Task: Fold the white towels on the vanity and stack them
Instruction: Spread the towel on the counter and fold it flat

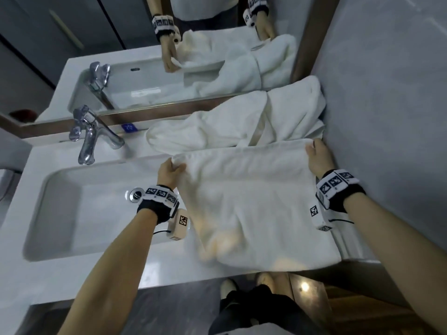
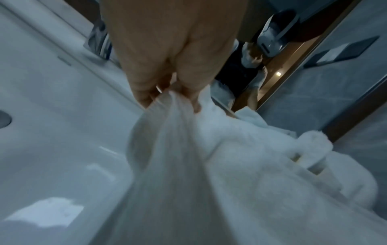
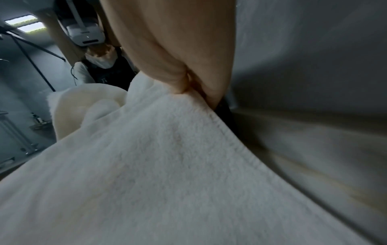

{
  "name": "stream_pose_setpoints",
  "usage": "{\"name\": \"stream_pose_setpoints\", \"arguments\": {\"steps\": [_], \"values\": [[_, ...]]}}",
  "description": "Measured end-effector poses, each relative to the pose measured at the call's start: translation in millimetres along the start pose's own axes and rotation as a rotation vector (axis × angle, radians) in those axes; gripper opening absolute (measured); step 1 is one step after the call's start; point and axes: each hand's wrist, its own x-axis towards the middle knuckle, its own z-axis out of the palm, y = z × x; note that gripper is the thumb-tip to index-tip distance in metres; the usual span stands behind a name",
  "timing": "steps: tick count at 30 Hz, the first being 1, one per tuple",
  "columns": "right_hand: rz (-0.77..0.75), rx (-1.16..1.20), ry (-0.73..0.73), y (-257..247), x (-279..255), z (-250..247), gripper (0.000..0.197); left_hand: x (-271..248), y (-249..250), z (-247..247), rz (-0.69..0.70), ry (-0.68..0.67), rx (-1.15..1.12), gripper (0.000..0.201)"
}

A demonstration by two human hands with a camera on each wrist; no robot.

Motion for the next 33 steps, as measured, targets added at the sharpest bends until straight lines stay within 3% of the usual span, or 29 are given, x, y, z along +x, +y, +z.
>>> {"name": "stream_pose_setpoints", "arguments": {"steps": [2,5,8,11,13,15,18,21,24,26,29,33], "values": [[0.028,0.029,-0.026,1.2,2.6,2.8,0.024,3.6,-3.5,10.8,-0.056,0.031,0.017,0.021],[0.060,0.075,-0.065,6.2,-1.8,5.9,0.033,2.9,-12.9,22.1,-0.221,-0.006,0.107,0.038],[0.073,0.117,-0.054,14.9,-10.3,5.7,0.034,-0.7,-30.0,24.1,-0.313,-0.071,0.099,0.035],[0.125,0.049,-0.123,32.1,-22.2,5.6,0.036,-2.9,-46.2,21.1,-0.286,-0.077,0.011,0.034],[0.117,-0.068,-0.160,44.4,-29.2,6.6,0.032,-5.0,-49.8,16.7,-0.245,-0.046,-0.075,0.023],[0.075,-0.064,-0.106,48.8,-31.1,7.6,0.024,-4.7,-46.5,11.1,-0.176,-0.022,-0.088,0.014],[0.043,0.084,0.006,39.4,-24.9,5.7,0.029,1.1,-39.8,-2.4,-0.088,-0.058,-0.123,0.010],[0.082,0.098,-0.053,34.9,-20.6,5.1,0.029,3.9,-37.8,-8.8,-0.175,-0.120,-0.161,0.016],[0.181,0.050,-0.135,39.8,-24.3,5.2,0.036,-5.0,-37.9,-3.9,-0.330,-0.213,0.053,0.039],[0.247,0.005,-0.199,45.9,-32.5,3.8,0.048,-14.6,-41.0,-0.5,-0.446,-0.269,-0.042,0.050],[0.312,0.004,-0.230,59.2,-50.0,-0.9,0.059,-26.9,-51.1,-1.9,-0.556,-0.313,-0.380,0.047],[0.278,0.055,-0.248,77.4,-74.0,-0.2,0.051,-35.6,-54.1,0.5,-0.497,-0.312,-0.508,0.040]]}}
